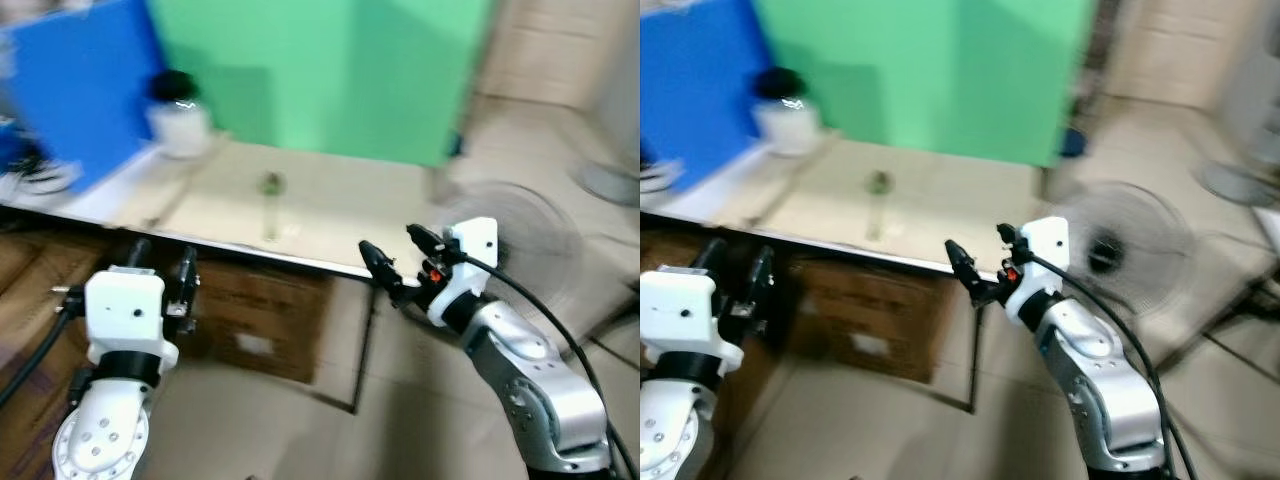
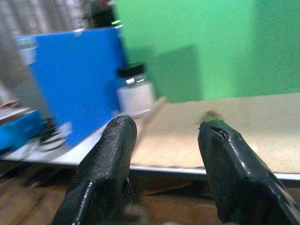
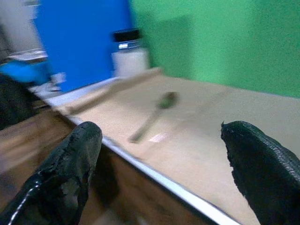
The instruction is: Setting the table
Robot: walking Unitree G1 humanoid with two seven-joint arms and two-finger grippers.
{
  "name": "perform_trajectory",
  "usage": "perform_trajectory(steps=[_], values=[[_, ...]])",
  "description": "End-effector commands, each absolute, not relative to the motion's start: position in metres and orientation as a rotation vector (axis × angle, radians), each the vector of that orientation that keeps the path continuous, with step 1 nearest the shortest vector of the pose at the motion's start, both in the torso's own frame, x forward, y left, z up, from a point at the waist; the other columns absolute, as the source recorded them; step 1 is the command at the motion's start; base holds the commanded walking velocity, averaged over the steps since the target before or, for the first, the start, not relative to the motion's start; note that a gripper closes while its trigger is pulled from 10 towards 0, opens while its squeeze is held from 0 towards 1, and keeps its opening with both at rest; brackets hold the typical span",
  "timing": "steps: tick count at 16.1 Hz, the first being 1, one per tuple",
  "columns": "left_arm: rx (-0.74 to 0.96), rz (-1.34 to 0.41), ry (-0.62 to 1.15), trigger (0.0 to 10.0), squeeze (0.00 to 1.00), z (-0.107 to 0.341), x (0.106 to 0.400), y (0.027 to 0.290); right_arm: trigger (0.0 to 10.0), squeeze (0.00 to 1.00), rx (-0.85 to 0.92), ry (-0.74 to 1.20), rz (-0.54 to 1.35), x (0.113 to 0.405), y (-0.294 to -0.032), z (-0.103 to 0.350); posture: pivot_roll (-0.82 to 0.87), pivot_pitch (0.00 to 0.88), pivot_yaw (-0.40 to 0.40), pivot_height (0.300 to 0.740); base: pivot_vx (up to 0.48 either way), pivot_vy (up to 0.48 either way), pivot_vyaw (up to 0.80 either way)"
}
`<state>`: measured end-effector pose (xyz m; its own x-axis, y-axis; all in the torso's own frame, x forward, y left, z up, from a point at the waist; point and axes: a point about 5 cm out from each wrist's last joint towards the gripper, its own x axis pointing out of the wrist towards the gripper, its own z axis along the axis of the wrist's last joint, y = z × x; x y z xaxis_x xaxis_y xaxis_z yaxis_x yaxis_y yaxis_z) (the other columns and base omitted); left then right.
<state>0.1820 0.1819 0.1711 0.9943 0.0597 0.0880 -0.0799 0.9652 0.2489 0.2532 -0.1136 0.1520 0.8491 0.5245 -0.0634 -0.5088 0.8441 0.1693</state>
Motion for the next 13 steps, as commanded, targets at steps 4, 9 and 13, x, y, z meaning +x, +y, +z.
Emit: perform_trajectory(steps=[4, 9, 13], values=[[0.257, 0.062, -0.076, 10.0, 0.0, 0.1713, 0.1829, 0.1827, 10.0, 0.0, 0.147, 0.098, 0.556, 0.2529, -0.1122, 0.1543, -0.01, 0.012, -0.014, 0.74, 0.327, 0.0, 0.0], [0.26, 0.064, -0.07, 10.0, 0.0, 0.1711, 0.1821, 0.1843, 10.0, 0.0, 0.149, 0.101, 0.561, 0.2526, -0.1121, 0.1541, -0.01, 0.016, -0.017, 0.74, 0.329, 0.0, 0.0], [0.263, 0.061, -0.067, 10.0, 0.0, 0.1709, 0.1822, 0.186, 10.0, 0.0, 0.153, 0.102, 0.562, 0.2523, -0.1115, 0.1541, -0.01, 0.016, -0.016, 0.74, 0.329, 0.0, 0.0]])
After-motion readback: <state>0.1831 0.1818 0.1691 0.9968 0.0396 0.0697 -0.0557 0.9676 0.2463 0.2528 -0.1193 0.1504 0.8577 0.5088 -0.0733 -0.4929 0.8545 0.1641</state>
